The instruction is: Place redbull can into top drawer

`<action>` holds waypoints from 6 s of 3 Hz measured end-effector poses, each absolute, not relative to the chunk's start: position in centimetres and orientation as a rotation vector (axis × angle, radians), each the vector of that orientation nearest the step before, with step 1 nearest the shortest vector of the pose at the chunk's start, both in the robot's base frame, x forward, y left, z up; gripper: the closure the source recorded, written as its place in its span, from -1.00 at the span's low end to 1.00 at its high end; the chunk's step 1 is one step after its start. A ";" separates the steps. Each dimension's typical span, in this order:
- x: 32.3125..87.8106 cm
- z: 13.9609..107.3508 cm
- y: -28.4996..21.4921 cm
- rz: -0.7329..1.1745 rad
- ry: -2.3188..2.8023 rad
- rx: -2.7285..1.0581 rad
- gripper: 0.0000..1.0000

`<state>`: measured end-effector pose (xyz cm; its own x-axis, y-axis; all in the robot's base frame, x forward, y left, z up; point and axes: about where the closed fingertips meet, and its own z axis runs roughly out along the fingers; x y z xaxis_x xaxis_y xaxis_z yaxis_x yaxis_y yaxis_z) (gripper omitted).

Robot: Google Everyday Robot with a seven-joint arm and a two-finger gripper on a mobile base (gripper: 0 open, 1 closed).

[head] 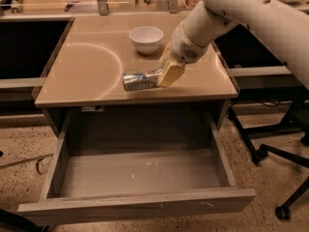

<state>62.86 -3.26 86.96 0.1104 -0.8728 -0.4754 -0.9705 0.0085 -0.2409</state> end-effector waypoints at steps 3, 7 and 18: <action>54.3 84.3 -4.0 0.082 1.885 -1.769 1.00; 51.0 74.9 -6.2 -0.104 2.073 -1.729 1.00; 52.1 61.1 -7.3 0.048 2.204 -1.368 -1.00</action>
Offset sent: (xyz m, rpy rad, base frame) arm -0.1271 -0.0169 -0.0475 -0.0757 -0.0875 -0.2506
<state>52.10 -7.25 61.07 -0.3382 -0.8210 -0.4600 -0.8401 0.4836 -0.2454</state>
